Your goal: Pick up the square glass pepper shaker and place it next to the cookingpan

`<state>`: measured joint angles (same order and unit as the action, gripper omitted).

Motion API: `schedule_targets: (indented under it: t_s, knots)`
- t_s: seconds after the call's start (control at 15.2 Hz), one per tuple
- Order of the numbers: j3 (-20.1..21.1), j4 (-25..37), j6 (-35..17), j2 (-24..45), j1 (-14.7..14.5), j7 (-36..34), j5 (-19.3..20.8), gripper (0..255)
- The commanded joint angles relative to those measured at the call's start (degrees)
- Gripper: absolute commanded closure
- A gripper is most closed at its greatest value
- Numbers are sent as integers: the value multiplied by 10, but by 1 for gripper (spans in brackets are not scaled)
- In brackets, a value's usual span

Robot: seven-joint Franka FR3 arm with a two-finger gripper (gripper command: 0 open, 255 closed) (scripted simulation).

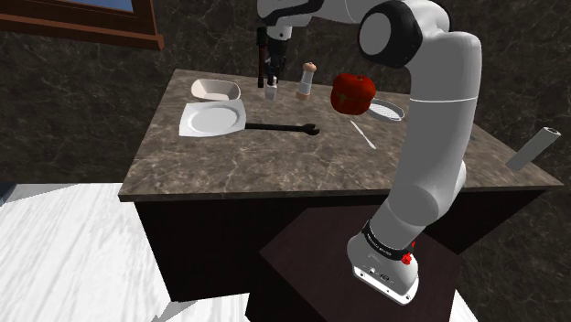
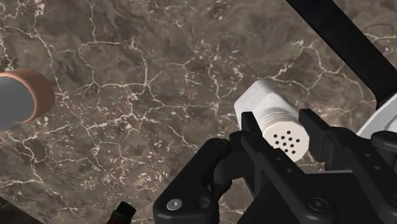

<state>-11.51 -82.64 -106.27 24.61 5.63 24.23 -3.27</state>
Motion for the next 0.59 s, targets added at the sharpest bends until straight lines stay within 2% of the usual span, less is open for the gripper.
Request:
schedule_targets:
  t_s: [0.0, 0.53]
  knots:
    - [0, 14, 15, -1, 0, 0, 0, 255]
    - [-1, 75, 77, -2, 3, 0, 1, 255]
